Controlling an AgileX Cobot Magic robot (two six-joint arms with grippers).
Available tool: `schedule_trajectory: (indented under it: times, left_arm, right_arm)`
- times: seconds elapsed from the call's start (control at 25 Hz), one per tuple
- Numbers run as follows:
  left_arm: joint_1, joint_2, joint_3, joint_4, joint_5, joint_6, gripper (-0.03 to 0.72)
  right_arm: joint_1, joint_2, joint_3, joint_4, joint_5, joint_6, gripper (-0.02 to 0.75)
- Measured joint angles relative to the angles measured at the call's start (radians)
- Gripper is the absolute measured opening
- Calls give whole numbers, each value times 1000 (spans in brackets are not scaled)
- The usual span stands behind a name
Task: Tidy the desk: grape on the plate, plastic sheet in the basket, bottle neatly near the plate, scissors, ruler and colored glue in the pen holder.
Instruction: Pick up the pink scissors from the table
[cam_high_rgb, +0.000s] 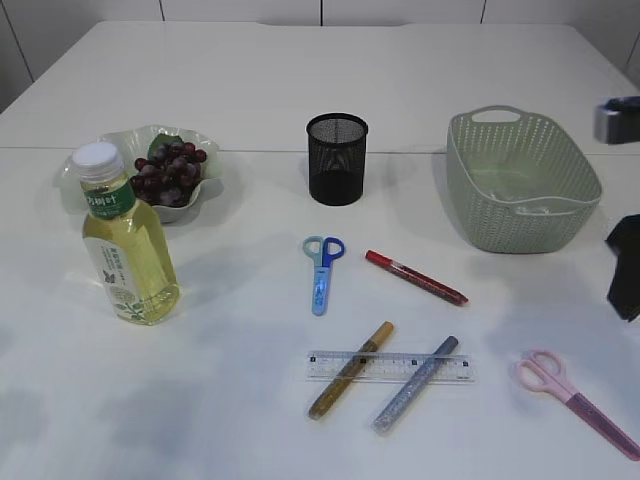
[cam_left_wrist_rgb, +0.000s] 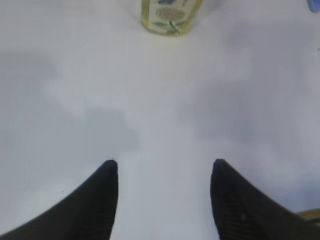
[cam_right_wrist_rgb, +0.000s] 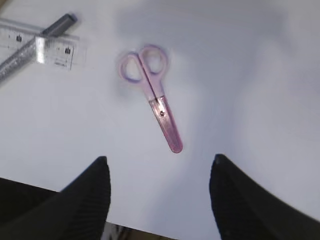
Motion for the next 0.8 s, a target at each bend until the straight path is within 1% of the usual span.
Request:
schedule_trajectory:
  times: [0.08,0.2,0.36,0.48,0.8]
  left_arm:
    - [0,23,-23,-29,67,23,421]
    - [0,56,-42,-62,153,81,417]
    - [0,95,-46,-69,218,105,417]
    - [0,103,-46,-71,227,107,417]
    - [0,103,-46,-73,237,107,417]
  right_arm:
    - [74,27,12,-48,-20,0,492]
    - [135,76,32,-80,-74,0,492]
    - [143,141,64,-92,-125,2,492]
    - [143,167,103,-115,-177,2,492]
    - [143,234,221,-119,-353,-23,491]
